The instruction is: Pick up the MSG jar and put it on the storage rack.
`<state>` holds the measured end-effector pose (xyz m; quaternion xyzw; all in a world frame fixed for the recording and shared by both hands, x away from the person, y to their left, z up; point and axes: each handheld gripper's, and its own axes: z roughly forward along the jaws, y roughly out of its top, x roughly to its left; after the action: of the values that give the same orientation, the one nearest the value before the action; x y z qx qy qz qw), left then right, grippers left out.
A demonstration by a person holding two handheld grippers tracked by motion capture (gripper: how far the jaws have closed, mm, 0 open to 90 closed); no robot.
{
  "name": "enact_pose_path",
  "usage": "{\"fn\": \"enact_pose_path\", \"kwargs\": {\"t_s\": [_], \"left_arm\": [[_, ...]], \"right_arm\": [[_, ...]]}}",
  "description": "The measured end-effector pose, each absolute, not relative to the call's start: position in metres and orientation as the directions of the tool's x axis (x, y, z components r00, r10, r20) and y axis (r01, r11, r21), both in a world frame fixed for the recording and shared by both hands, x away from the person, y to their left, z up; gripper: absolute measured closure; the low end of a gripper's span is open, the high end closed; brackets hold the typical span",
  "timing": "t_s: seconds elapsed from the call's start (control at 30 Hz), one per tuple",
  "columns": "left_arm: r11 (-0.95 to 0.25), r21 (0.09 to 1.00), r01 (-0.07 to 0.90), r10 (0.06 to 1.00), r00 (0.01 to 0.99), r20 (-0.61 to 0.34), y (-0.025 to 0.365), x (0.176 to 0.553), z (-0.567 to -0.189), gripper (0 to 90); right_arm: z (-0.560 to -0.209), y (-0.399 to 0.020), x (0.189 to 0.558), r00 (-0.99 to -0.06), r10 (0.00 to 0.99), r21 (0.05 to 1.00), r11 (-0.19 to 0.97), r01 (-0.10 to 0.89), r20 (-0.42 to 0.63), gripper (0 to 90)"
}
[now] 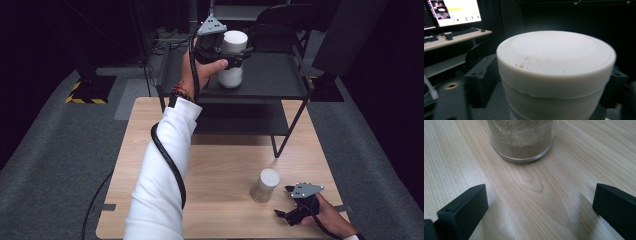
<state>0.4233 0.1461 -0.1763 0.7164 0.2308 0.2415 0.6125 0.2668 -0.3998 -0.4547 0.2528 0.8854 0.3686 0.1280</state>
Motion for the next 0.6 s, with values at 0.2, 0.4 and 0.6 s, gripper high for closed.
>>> {"fn": "enact_pose_path", "kwargs": {"t_s": [0.2, 0.4, 0.6], "left_arm": [[-0.158, 0.987, 0.007, 0.647, 0.756, 0.098, 0.148, 0.410, -0.178, 2.4], [-0.174, 0.983, -0.050, 0.660, 0.735, 0.154, 0.157, 0.390, -0.182, 1.8], [-0.203, 0.976, -0.080, 0.672, 0.714, 0.198, 0.168, 0.366, -0.189, 1.4]], "right_arm": [[-0.455, -0.400, 0.267, -0.839, 0.542, 0.717, 0.600, 0.353, -0.040, 0.0], [-0.455, -0.400, 0.267, -0.839, 0.542, 0.717, 0.600, 0.354, -0.040, 0.0], [-0.455, -0.400, 0.267, -0.839, 0.542, 0.717, 0.601, 0.353, -0.040, 0.0]]}}
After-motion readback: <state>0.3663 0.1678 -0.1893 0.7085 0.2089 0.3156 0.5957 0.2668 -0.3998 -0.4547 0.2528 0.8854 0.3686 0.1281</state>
